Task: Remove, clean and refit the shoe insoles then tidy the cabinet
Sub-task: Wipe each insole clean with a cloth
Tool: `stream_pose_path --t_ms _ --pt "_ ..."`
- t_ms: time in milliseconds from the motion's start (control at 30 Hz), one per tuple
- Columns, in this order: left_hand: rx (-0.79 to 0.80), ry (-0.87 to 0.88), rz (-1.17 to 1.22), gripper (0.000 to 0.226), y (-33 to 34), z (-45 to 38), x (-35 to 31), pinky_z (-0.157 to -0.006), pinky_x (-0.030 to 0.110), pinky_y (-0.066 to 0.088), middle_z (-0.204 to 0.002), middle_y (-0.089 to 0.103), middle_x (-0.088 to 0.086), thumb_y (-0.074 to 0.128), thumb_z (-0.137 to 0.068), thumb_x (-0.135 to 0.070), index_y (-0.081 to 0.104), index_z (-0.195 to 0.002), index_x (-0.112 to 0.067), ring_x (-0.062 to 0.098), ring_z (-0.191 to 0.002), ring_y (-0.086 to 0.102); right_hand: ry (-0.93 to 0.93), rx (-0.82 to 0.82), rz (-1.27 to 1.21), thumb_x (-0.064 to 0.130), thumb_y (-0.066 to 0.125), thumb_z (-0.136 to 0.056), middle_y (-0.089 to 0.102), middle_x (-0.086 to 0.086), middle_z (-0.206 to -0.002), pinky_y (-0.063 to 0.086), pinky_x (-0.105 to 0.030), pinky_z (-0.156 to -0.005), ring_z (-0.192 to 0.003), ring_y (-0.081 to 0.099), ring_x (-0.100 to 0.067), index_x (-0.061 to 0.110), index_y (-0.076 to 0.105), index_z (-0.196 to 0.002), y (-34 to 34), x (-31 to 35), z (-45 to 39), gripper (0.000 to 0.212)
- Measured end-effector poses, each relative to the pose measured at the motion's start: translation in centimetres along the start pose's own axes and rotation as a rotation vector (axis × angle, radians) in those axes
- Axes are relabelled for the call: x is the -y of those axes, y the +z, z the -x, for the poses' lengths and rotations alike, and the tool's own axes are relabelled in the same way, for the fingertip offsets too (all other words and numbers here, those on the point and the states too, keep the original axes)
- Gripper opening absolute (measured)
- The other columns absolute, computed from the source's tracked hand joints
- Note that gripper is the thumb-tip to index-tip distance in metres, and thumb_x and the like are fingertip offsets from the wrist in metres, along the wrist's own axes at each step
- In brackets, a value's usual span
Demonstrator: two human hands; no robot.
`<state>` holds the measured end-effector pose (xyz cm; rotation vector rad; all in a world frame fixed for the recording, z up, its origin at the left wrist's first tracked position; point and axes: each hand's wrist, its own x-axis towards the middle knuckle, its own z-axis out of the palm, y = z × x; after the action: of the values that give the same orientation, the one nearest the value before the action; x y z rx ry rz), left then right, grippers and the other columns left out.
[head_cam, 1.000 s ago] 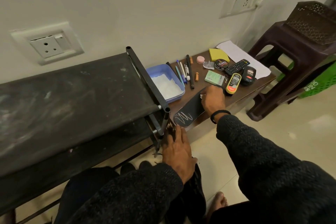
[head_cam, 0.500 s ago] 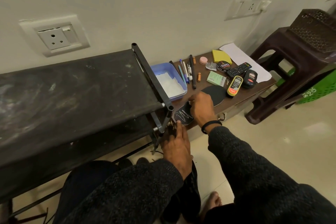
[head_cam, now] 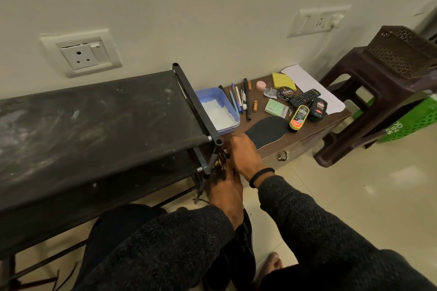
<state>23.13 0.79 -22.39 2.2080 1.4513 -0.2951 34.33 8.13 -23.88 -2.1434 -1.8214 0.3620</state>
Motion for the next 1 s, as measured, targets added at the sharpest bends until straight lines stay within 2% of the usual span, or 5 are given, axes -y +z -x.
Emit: stream_pose_path --t_ms 233,433,800,900,1000 --pt "0.058 -0.012 0.001 0.108 -0.7 0.3 -0.1 -0.106 0.046 0.048 -0.165 0.011 0.004 0.073 -0.091 -0.032 -0.011 -0.16 -0.026 0.031 -0.13 0.05 -0.034 0.212 -0.087 0.015 0.07 -0.088 0.073 -0.001 -0.109 0.059 -0.033 -0.088 -0.1 0.068 -0.017 0.017 0.075 -0.106 -2.1 -1.1 -0.1 0.018" --pt "0.026 0.078 -0.105 0.108 -0.3 -0.2 0.6 -0.103 0.049 0.048 -0.165 -0.027 0.001 0.07 -0.093 -0.036 -0.013 -0.159 -0.017 0.032 -0.128 0.05 0.268 -0.123 -0.09 0.009 0.07 -0.089 0.069 -0.013 -0.115 0.052 -0.036 -0.089 -0.109 0.062 -0.029 0.008 0.073 -0.115 -4.2 -4.9 -1.2 0.026" --pt "0.058 0.017 -0.088 0.118 -0.7 -0.9 0.0 -0.103 0.048 0.049 -0.166 0.01 0.009 0.077 -0.088 -0.024 -0.018 -0.158 -0.016 0.032 -0.124 0.054 0.168 -0.052 0.152 0.008 0.069 -0.091 0.057 -0.011 -0.109 0.054 -0.039 -0.084 -0.096 0.054 -0.027 0.007 0.073 -0.108 -0.9 -2.7 1.5 0.018" --pt "0.009 0.049 -0.117 0.115 -0.5 -1.0 0.2 -0.101 0.046 0.05 -0.162 0.02 0.011 0.077 -0.087 -0.019 -0.013 -0.158 -0.011 0.029 -0.116 0.058 0.128 -0.08 0.128 0.019 0.07 -0.093 0.055 -0.002 -0.1 0.049 -0.03 -0.074 -0.089 0.05 -0.019 0.015 0.074 -0.102 0.9 -2.2 3.4 0.011" --pt "0.017 0.083 -0.153 0.112 -0.6 -0.7 0.4 -0.101 0.047 0.05 -0.167 0.0 0.01 0.076 -0.088 -0.02 -0.009 -0.159 -0.011 0.029 -0.117 0.058 0.093 -0.069 0.109 0.027 0.067 -0.094 0.052 0.005 -0.094 0.033 -0.013 -0.065 -0.084 0.045 -0.009 0.02 0.071 -0.1 1.7 -2.4 4.5 0.011"
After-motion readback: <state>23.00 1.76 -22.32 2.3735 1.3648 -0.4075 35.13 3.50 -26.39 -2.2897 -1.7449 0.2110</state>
